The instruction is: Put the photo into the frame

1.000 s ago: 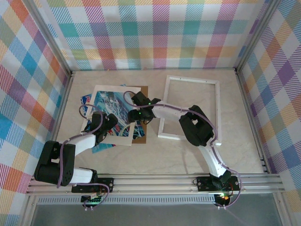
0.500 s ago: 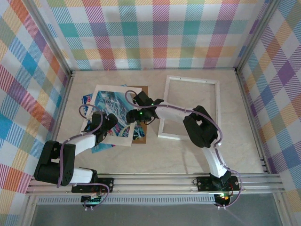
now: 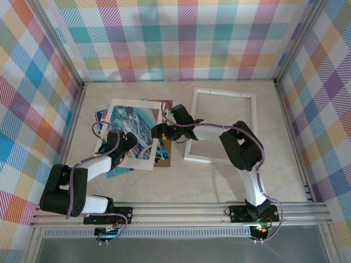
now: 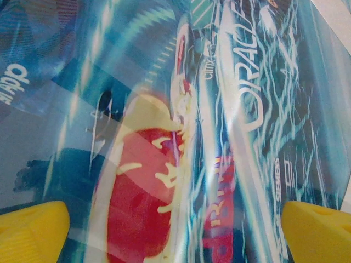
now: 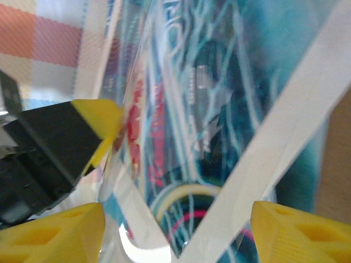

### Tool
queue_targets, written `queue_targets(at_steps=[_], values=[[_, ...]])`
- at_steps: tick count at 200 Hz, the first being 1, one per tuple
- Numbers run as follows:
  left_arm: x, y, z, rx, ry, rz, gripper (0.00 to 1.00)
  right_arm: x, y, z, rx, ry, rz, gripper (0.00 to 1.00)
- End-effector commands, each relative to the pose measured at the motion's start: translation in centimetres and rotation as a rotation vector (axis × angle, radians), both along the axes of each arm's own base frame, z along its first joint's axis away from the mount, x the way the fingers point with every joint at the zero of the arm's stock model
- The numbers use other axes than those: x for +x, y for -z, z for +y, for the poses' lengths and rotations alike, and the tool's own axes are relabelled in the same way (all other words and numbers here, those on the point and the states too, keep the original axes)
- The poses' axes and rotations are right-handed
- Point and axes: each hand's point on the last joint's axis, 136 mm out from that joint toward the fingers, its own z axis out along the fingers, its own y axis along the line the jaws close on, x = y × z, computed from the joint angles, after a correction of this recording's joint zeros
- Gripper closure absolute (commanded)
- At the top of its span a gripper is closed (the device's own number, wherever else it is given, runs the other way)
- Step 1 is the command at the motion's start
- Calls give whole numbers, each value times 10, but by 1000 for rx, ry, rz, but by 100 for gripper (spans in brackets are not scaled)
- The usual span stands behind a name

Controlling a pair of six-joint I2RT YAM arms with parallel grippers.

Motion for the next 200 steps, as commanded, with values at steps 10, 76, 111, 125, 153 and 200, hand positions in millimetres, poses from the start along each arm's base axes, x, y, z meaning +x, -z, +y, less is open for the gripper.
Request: queue_targets(at_steps=[10,76,111,125,153,200], values=[[-43,39,-10,-44,32,193,0,-15,-40,32,236,-152,-39,31],[-44,39,-10,-49,34,193,0,-10,-18,48,141,-189,-71,28],[-44,35,-9,-42,35,188,0,-7,-6,50,61,-175,-113,24],[-44,34,-9,-39,33,186,0,-5,-4,50,55,-166,-118,21],[-45,33,-8,-37,33,183,0,-9,-15,59,126,-209,-133,15],[-44,33,-10,-44,43,187,0,-5,-31,77,163,-259,-221,8]])
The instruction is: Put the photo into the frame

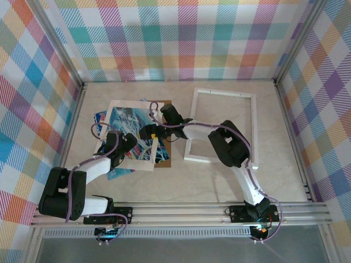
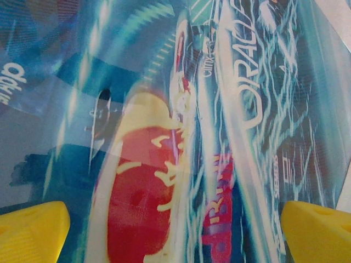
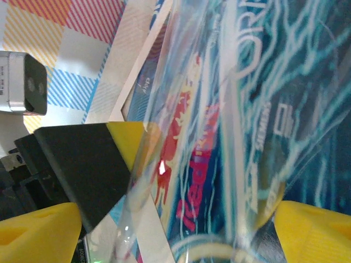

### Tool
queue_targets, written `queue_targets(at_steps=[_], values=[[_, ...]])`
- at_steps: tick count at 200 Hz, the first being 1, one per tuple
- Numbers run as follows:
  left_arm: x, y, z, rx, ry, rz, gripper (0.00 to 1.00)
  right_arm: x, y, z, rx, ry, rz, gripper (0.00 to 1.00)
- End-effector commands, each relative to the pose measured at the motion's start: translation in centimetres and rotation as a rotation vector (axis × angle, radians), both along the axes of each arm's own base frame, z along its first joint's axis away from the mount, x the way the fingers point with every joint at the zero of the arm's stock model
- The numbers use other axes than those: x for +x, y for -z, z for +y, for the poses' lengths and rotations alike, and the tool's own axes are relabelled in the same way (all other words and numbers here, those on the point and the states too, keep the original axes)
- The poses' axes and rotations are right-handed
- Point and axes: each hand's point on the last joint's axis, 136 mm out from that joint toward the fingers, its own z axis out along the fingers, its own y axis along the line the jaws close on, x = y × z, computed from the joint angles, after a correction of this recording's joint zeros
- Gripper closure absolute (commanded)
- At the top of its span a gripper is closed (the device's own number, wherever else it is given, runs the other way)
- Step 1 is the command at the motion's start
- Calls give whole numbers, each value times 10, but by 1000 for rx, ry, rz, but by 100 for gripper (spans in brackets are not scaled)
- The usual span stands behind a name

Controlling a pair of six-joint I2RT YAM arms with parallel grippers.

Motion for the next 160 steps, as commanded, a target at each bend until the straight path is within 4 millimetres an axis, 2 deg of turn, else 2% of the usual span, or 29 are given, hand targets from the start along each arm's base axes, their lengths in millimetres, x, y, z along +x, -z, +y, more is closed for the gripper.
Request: queue_targets(at_steps=[1,39,58,85,114,130,146,160], values=[[-37,34,-10,-27,52,174,0,-3,-31,23,99,-81,-116,8],[-34,32,-11,-23,61,175,0,1,-35,32,137,-94,-115,0],[-35,33,-11,-23,63,177,0,4,-40,36,162,-97,-120,1],[-34,33,-12,-25,66,180,0,11,-36,40,142,-91,-110,1],[-34,32,-11,-21,63,179,0,20,-29,34,84,-43,-99,0],[-35,31,-10,-16,58,177,0,22,-37,32,107,-38,-122,1],[-36,32,-10,-17,59,181,0,25,-51,39,142,-74,-171,1],[-35,31,-11,-16,66,183,0,30,-52,44,121,-105,-204,1]])
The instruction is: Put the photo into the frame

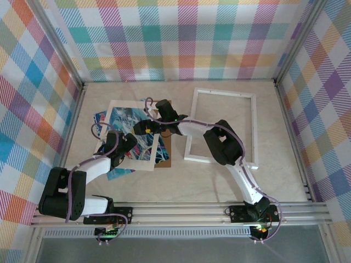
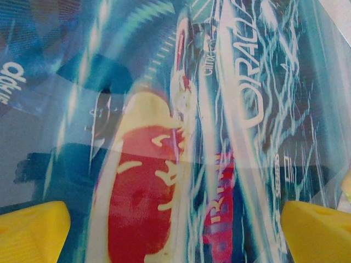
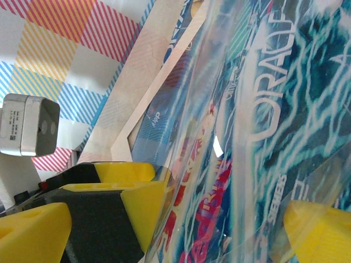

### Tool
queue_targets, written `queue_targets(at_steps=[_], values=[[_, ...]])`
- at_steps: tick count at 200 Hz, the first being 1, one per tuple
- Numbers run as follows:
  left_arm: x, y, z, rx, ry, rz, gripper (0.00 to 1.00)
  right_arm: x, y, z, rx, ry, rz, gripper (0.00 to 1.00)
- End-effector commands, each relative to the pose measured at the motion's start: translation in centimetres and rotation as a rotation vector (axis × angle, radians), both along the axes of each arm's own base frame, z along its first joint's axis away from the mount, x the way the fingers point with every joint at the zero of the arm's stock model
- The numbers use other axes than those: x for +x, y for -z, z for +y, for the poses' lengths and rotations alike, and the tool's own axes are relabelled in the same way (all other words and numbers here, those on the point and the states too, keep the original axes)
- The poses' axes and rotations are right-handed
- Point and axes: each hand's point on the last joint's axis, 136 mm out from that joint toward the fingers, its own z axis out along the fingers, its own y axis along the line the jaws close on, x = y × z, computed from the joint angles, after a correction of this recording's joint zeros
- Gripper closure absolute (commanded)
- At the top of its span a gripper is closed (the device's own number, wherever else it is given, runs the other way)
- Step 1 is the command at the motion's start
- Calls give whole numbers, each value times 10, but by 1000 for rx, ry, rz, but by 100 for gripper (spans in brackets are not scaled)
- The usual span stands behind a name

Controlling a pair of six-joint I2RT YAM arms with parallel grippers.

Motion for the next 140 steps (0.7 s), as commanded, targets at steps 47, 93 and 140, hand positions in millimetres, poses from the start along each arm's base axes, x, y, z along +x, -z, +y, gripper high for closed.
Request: queue_targets(at_steps=[47,93,140], values=[[-36,26,-8,-8,53,169,0,23,-33,18,78,-89,-151,1],[-40,29,-7,-7,52,188,0,22,-35,17,96,-111,-113,2],[-41,26,-3,15,39,182,0,29,-23,2,37,-39,-5,27]])
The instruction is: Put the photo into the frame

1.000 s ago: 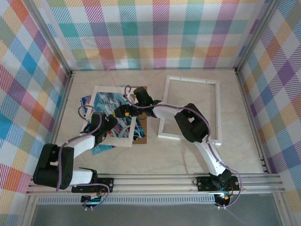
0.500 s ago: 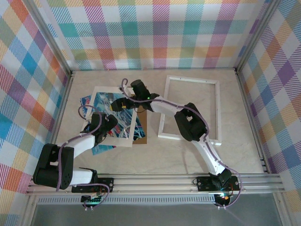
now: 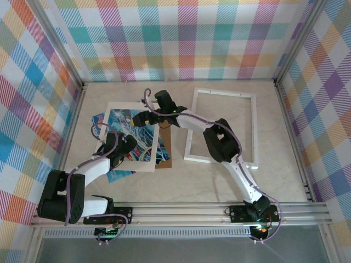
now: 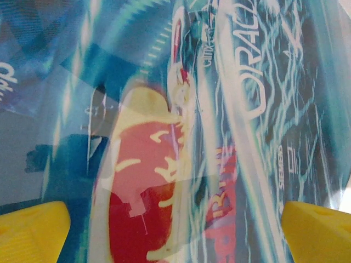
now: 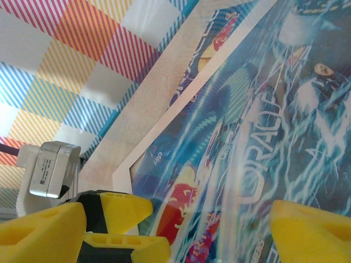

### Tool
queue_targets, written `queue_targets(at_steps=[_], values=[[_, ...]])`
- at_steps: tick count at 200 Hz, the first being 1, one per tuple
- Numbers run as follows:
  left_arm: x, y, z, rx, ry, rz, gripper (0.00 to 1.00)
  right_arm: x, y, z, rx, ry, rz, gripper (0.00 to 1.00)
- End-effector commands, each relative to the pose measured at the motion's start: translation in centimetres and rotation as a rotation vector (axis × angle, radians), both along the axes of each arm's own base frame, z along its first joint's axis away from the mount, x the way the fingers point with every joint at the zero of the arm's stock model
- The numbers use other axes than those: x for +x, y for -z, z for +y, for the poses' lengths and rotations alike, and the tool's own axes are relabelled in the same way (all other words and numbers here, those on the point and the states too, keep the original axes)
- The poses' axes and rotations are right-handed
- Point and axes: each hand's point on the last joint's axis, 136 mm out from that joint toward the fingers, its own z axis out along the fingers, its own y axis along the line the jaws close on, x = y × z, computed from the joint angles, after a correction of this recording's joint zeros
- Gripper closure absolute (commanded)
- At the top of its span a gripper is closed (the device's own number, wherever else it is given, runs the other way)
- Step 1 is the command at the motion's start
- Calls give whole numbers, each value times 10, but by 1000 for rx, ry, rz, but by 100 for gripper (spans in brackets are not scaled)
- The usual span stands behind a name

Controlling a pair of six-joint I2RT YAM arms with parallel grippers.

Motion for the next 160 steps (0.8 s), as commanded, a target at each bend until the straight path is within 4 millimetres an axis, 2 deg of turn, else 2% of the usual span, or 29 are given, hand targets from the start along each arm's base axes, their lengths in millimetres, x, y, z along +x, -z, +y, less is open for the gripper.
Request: queue_targets(at_steps=[1,38,54,68,92,112,133,160], values=[[-30,25,-3,11,31,139,0,-3,1,-8,-17,8,74,27],[-30,19,3,50,32,132,0,4,-6,-20,-38,67,107,56],[-27,14,5,77,39,123,0,5,-12,-22,-46,83,106,77],[-23,8,7,94,47,115,0,6,-15,-25,-55,91,121,81],[-12,-9,5,113,76,88,0,6,-22,-31,-72,111,136,99],[2,-40,-4,105,131,34,0,7,-32,-39,-87,135,133,100],[16,-82,-14,98,198,-39,0,8,-50,-51,-95,163,124,100],[23,-124,-31,66,291,-102,0,10,-79,-78,-112,218,116,100]])
